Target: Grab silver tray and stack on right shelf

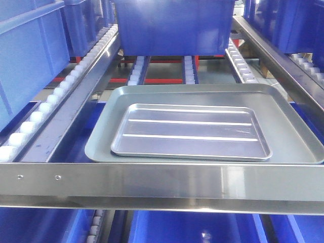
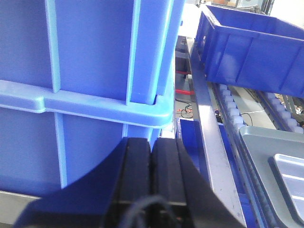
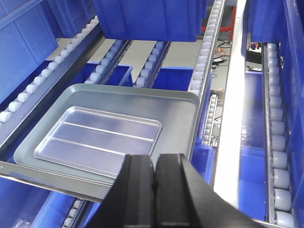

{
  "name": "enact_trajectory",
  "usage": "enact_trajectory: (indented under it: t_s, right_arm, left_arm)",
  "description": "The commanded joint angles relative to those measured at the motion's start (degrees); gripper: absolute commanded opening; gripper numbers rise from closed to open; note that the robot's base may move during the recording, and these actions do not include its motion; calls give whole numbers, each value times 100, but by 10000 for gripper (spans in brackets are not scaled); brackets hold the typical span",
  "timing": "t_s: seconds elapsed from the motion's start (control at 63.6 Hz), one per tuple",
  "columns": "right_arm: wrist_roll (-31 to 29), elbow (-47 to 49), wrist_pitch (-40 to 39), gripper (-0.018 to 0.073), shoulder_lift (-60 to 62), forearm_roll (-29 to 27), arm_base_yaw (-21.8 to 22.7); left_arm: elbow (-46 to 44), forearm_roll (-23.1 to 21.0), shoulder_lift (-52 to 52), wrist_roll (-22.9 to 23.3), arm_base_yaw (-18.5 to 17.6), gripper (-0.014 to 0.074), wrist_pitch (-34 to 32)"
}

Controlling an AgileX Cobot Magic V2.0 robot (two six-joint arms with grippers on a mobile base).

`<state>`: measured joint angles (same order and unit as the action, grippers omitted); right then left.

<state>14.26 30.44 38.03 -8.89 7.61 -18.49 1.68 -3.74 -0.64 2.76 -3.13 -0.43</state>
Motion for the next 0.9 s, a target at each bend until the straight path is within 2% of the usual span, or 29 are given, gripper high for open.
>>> enact_trajectory:
  t_s: [0.0,0.597,0.66,0.755,0.88]
  right_arm:
    - [-55,137,-470,57,-65,94,8]
    - [-55,89,-552,57,-65,95,79]
    - [-98,0,-696,57,-65,94,286]
    - [-437,-280,-1021,57,-35,-135,851]
    - [-1290,-981,-1828,57,266,-947,1792]
  left_arm:
    - [106,-40,-31,-5,6,-101,-540]
    - [106,-40,-31,-5,6,-101,-540]
    - [106,-40,-31,-5,6,-101,-540]
    - [106,-40,-31,-5,6,-101,-540]
    - [106,-40,-31,-5,6,-101,-540]
